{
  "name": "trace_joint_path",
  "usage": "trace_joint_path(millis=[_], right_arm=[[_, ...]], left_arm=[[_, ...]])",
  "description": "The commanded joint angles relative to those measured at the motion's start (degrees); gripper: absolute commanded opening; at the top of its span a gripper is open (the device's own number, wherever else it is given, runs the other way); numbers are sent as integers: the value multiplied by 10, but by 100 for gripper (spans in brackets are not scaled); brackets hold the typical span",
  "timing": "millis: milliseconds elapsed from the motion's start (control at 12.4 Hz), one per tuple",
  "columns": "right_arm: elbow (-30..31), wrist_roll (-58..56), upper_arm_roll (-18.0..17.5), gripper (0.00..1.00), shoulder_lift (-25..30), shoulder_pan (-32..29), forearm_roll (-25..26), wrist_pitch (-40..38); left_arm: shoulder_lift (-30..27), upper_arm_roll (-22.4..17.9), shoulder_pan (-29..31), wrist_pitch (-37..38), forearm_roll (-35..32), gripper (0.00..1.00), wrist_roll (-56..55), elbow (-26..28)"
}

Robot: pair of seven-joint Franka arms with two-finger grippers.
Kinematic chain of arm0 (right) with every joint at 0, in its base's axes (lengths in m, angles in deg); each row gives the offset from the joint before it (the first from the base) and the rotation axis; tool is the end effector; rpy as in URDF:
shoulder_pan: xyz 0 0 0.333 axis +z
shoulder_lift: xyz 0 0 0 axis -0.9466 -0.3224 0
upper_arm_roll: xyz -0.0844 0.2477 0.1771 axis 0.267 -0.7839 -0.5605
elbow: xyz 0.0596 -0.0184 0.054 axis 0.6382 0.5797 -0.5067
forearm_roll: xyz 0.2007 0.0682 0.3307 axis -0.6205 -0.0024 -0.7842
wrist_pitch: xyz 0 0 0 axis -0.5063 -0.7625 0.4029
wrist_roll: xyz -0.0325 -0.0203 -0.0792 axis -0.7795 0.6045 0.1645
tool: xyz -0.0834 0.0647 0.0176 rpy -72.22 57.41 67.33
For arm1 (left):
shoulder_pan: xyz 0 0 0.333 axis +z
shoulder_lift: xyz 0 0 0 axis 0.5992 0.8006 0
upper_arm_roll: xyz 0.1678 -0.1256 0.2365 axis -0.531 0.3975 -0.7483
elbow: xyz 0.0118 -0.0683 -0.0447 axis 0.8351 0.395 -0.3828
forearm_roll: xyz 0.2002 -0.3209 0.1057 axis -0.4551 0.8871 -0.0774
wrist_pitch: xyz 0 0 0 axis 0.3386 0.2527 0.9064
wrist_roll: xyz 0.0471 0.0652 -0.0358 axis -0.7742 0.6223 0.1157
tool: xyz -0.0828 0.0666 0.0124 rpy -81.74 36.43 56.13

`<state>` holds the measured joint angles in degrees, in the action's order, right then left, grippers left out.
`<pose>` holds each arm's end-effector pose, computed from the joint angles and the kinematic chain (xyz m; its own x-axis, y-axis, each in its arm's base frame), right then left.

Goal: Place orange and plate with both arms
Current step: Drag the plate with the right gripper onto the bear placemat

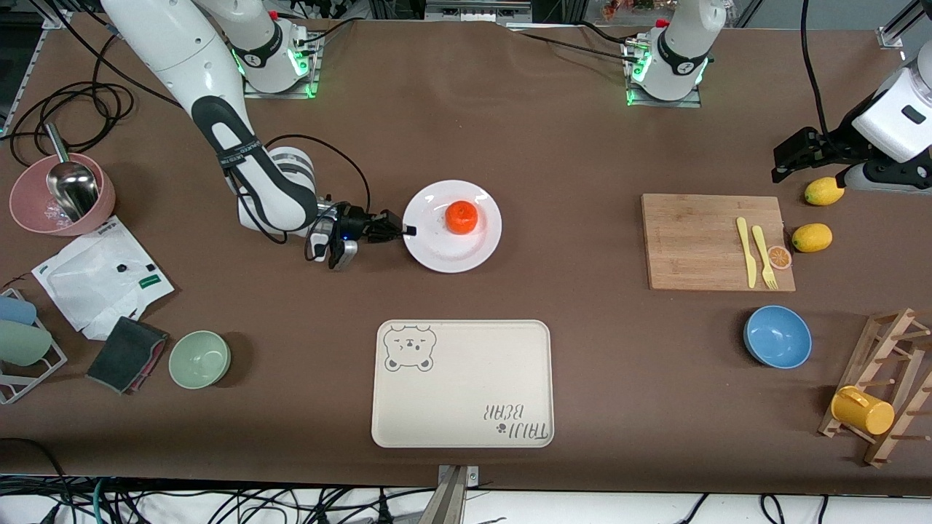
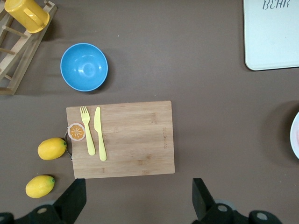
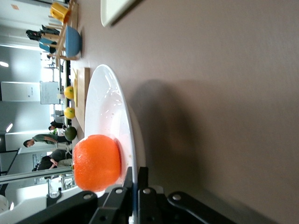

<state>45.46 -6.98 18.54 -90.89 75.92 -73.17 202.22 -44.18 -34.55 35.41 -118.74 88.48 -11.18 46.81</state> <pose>0.4973 0.2488 0.1314 0.9964 0.0650 0.0539 0.0781 -0.4687 -0.8799 0.5416 -0.0210 0.6028 0.9980 -0.0605 -0.0202 -0.0604 -0.9981 0.0090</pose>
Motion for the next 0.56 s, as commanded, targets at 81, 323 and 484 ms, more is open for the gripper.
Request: trace_joint_path(millis=[81,323,484], right_arm=[[-87,36,1,0,-34,-27,30,-23],[-201,128,7,0,-92,-26,82,-26],[-281,225,8,0,-143,-16,119,-23]], left_arm=[[9,-1,3,8,6,100,2,-18],[9,0,2,8,6,100,2,-18],[9,0,2,8,6,100,2,-18]])
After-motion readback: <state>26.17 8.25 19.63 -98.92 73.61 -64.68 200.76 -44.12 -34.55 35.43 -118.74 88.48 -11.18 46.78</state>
